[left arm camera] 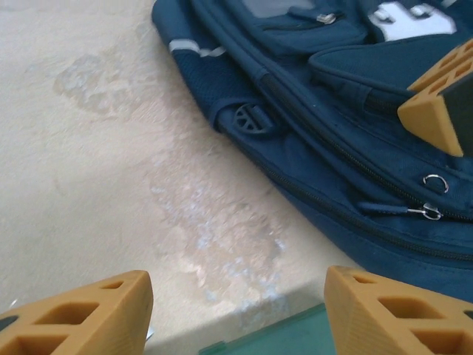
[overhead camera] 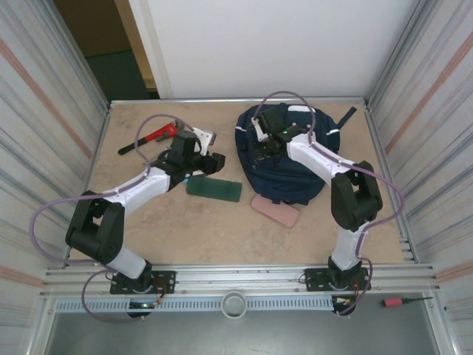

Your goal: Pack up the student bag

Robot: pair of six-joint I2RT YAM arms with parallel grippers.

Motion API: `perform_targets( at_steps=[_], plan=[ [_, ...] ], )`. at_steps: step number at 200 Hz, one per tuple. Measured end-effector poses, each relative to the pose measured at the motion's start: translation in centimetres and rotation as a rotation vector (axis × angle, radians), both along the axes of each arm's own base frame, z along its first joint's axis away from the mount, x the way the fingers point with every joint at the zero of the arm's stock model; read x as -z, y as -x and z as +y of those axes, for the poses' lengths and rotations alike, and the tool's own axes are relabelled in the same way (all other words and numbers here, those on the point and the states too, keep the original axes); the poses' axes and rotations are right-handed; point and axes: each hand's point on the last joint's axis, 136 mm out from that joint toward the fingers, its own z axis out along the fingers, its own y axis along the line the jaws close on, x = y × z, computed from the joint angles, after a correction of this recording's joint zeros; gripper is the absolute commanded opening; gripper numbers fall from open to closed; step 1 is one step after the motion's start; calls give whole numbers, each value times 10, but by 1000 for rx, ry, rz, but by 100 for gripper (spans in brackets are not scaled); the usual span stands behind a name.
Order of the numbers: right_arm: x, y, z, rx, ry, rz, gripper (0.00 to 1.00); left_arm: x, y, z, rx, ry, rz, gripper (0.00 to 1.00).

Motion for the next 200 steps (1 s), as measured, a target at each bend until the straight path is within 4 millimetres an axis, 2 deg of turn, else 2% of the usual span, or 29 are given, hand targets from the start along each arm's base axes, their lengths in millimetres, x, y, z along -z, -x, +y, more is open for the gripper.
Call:
perform_targets(
  at_steps=[29, 47, 74, 93, 113, 133, 163, 200],
  plan=[
    [-44, 1, -24, 15, -137, -25, 0, -17, 7, -23, 119, 41, -63, 67],
    [-60, 3, -32, 13, -189, -33, 0, -29, 13, -41, 212, 63, -90, 67],
    [-62, 9, -34, 3, -215, -4, 0, -52, 17, -72, 360, 83, -143, 67],
    [-60, 12, -33, 0, -226, 18, 0, -57, 25, -94, 452, 83, -171, 66],
    [-60, 13, -33, 6, -236, 28, 0, -50, 39, -115, 550, 92, -160, 61],
    [-62, 13, -32, 7, -241, 27, 0, -33, 46, -128, 626, 99, -115, 59],
    [-63, 12, -32, 8, -242, 24, 0, -10, 49, -137, 691, 101, -64, 58],
    [-63, 12, -32, 7, -243, 25, 0, 1, 43, -149, 725, 101, -57, 53]
  ],
)
